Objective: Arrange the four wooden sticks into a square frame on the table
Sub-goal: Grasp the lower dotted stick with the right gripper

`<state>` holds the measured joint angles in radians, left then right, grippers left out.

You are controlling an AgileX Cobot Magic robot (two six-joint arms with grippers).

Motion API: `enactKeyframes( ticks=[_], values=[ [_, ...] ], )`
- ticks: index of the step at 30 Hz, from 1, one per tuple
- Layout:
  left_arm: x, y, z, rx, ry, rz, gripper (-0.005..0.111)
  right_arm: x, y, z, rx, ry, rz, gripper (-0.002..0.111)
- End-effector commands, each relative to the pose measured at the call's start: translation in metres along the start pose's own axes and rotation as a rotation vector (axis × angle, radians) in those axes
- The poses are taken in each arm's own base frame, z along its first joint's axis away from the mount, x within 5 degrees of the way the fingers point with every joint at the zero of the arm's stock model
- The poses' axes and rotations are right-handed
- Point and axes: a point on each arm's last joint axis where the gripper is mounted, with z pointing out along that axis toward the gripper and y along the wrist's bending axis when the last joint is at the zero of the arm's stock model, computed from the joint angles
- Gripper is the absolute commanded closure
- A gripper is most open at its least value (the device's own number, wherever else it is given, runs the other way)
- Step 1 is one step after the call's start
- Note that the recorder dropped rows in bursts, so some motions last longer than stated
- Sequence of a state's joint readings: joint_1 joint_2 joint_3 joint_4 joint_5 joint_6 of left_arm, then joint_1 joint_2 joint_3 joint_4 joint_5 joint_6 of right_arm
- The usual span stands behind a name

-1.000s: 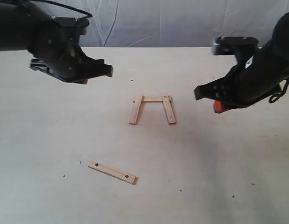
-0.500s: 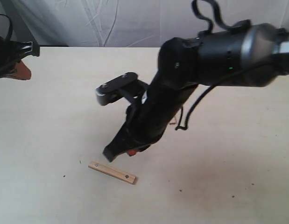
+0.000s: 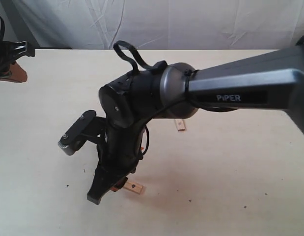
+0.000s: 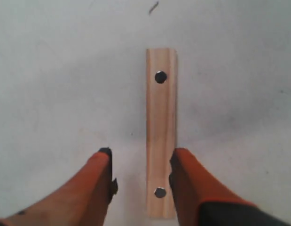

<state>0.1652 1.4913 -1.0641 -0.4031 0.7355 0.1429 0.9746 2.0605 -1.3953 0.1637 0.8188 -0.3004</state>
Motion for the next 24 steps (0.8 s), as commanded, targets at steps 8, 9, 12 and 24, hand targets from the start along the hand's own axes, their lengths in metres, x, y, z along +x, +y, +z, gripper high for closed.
enactKeyframes(
  ticks=[8, 9, 12, 24],
  values=[
    [-0.002, -0.003, -0.003, 0.023, -0.028, -0.008, 0.107, -0.006, -0.007, 0.015, 0.062, -0.044, -0.050, 0.067],
    [-0.002, -0.003, -0.003, 0.024, -0.030, -0.010, 0.107, -0.006, -0.007, 0.016, 0.062, -0.043, -0.049, 0.067],
    [-0.002, -0.003, -0.003, 0.023, -0.032, -0.010, 0.107, -0.005, -0.007, 0.021, 0.061, -0.031, -0.050, 0.067],
    [-0.004, -0.004, -0.003, 0.034, -0.053, -0.026, 0.107, -0.001, -0.007, 0.030, 0.042, 0.022, -0.042, 0.103]
  ],
)
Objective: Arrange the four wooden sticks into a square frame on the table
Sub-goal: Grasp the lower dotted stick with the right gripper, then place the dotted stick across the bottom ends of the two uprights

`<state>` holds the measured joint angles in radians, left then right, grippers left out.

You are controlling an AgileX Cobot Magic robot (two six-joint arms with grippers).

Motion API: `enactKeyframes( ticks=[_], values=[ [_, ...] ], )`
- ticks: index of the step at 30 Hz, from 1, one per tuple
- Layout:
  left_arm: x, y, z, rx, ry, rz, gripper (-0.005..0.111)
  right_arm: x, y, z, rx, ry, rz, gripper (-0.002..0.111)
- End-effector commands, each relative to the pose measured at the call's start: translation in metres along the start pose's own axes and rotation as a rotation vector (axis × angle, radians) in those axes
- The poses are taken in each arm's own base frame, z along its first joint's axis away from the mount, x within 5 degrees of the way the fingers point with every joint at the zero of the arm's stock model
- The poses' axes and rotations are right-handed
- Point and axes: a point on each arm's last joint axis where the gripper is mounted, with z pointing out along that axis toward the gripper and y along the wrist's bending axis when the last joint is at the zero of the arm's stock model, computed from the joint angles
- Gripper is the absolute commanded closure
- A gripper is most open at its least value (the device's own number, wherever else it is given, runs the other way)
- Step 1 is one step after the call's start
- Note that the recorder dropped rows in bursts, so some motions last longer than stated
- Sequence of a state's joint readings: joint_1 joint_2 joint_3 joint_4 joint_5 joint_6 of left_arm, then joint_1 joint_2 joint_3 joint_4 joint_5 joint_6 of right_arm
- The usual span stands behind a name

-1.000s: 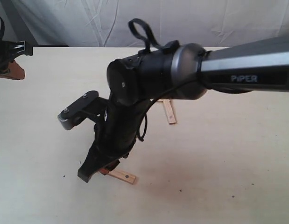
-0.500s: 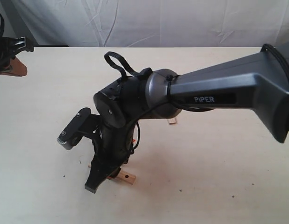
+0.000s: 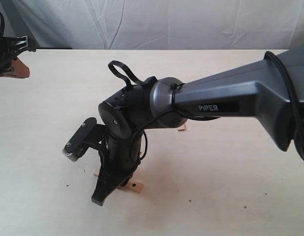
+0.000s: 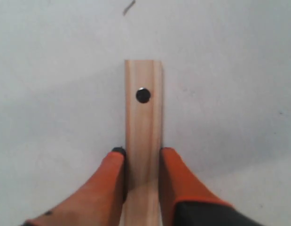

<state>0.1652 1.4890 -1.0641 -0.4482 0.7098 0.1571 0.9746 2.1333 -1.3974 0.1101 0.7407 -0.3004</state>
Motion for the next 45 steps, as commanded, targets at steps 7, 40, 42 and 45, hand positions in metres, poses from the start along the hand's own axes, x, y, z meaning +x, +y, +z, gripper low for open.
enactKeyframes(
  ticks=[7, 40, 42, 45],
  values=[
    [-0.001, -0.001, -0.002, 0.008, -0.021, -0.003, 0.107, -0.001, -0.017, -0.040, 0.081, -0.058, -0.040, 0.109],
    [0.003, 0.000, 0.003, 0.029, -0.046, -0.057, 0.107, 0.038, -0.148, -0.029, 0.247, -0.127, -0.400, 0.109],
    [0.003, 0.000, 0.003, 0.029, -0.046, -0.057, 0.107, 0.038, -0.148, -0.028, 0.248, -0.123, -0.404, 0.109],
    [0.002, 0.000, 0.003, 0.028, -0.050, -0.057, 0.107, 0.039, -0.148, -0.023, 0.240, -0.111, -0.407, 0.109]
  ],
)
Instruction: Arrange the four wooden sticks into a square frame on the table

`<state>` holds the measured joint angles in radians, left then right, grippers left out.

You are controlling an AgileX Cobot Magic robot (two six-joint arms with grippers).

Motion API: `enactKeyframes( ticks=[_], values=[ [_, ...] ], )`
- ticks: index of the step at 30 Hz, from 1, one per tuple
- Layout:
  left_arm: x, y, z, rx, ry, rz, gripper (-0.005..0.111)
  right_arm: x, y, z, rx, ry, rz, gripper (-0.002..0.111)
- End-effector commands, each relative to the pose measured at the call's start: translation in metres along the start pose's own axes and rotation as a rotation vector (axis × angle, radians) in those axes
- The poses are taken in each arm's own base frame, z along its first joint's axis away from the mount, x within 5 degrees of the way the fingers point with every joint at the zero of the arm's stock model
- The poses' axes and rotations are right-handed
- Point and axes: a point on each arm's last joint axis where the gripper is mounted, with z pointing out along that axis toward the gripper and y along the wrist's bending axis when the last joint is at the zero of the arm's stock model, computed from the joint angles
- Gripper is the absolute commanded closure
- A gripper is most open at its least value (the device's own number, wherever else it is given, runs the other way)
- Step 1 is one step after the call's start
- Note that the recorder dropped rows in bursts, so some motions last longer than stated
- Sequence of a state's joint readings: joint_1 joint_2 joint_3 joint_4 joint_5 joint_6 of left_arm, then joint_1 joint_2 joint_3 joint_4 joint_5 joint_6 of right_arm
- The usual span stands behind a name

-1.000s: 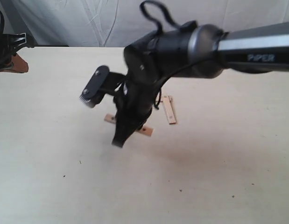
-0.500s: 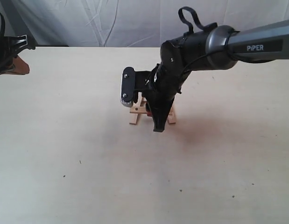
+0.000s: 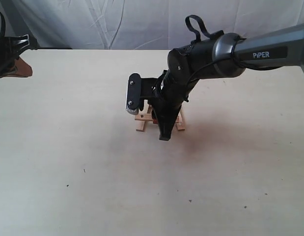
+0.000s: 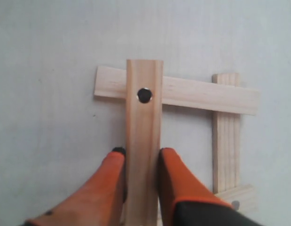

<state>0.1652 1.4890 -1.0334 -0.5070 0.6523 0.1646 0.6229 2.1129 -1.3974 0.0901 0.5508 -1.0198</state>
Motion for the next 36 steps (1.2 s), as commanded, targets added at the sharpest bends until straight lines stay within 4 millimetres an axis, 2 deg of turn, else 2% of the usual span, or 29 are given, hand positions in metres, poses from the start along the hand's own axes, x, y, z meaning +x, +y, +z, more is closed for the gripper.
enactKeyframes(
  ticks=[1, 19, 21, 23, 25, 27, 29, 30, 32, 34, 36],
  values=[
    [0.000, -0.001, -0.001, 0.007, -0.016, -0.010, 0.107, 0.003, -0.002, 0.005, 0.000, 0.014, -0.013, 0.109],
    [-0.001, -0.001, -0.001, 0.005, -0.026, -0.010, 0.107, 0.006, -0.002, 0.009, 0.008, 0.037, -0.044, 0.109],
    [-0.001, -0.001, -0.001, 0.005, -0.026, -0.010, 0.107, 0.006, -0.002, 0.009, 0.008, 0.037, -0.044, 0.098],
    [-0.001, -0.001, -0.001, 0.005, -0.026, -0.010, 0.107, 0.006, -0.002, 0.007, 0.013, 0.034, -0.044, 0.064],
    [-0.001, -0.001, -0.001, 0.006, -0.024, -0.010, 0.107, 0.001, -0.006, -0.006, 0.040, 0.014, -0.008, 0.049],
    [-0.001, -0.001, -0.001, 0.006, -0.024, -0.006, 0.107, -0.002, -0.009, -0.020, 0.065, -0.007, 0.078, 0.052],
    [0.000, -0.003, -0.001, 0.017, -0.022, 0.030, 0.107, -0.003, -0.015, -0.042, 0.096, -0.036, 0.243, 0.059],
    [0.002, -0.011, 0.001, 0.040, -0.016, 0.063, 0.107, 0.002, -0.020, -0.060, 0.100, -0.041, 0.360, 0.071],
    [0.006, -0.023, 0.003, 0.069, -0.003, 0.122, 0.107, 0.012, -0.024, -0.075, 0.077, -0.029, 0.497, 0.087],
    [0.013, -0.038, 0.006, 0.096, 0.014, 0.184, 0.107, 0.026, -0.025, -0.089, 0.022, -0.004, 0.640, 0.108],
    [0.020, -0.055, 0.010, 0.123, 0.022, 0.238, 0.107, 0.040, -0.029, -0.099, -0.011, 0.006, 0.788, 0.108]
  ],
)
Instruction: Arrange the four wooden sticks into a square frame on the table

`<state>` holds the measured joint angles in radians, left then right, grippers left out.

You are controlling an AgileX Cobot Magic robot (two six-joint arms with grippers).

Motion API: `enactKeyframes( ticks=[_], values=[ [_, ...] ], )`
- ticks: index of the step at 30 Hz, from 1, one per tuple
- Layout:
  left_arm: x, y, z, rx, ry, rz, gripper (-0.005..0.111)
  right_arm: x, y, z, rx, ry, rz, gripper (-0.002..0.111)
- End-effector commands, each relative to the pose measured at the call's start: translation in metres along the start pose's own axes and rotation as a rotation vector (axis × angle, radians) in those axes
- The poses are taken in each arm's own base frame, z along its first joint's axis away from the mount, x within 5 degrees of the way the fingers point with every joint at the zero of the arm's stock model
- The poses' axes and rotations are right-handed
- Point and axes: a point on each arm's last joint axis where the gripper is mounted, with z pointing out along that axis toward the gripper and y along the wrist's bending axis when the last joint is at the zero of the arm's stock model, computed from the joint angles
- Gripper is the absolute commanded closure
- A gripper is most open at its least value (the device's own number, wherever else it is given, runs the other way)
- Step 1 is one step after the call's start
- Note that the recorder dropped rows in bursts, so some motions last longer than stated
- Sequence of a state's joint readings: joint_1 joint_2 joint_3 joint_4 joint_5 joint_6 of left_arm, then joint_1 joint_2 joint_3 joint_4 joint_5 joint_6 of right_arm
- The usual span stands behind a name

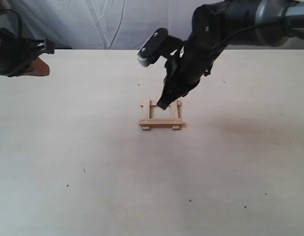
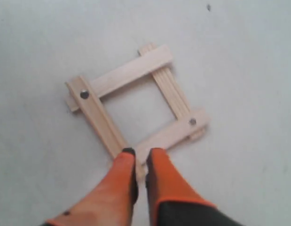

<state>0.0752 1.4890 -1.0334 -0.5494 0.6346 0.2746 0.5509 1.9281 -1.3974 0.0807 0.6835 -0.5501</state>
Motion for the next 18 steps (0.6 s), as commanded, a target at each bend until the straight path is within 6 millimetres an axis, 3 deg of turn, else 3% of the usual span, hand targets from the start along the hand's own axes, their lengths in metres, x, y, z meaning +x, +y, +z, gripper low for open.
enactKeyframes(
  ticks=[1, 5, 9, 14, 18],
  values=[
    [0.011, -0.038, 0.007, 0.066, 0.013, 0.123, 0.107, 0.023, -0.025, -0.028, -0.054, 0.062, 0.354, 0.108],
    [0.021, -0.062, 0.008, 0.060, 0.024, 0.276, 0.107, 0.053, -0.042, -0.044, -0.025, 0.096, 0.587, 0.108],
    [0.025, -0.067, -0.008, 0.018, -0.037, 0.333, 0.107, 0.090, -0.048, -0.066, 0.018, 0.093, 0.703, 0.108],
    [0.036, -0.063, -0.027, 0.017, -0.125, 0.339, 0.107, 0.134, -0.038, -0.099, 0.093, 0.027, 0.829, 0.108],
    [0.050, -0.059, -0.042, 0.020, -0.171, 0.340, 0.107, 0.151, -0.020, -0.131, 0.160, -0.071, 0.826, 0.108]
  ],
)
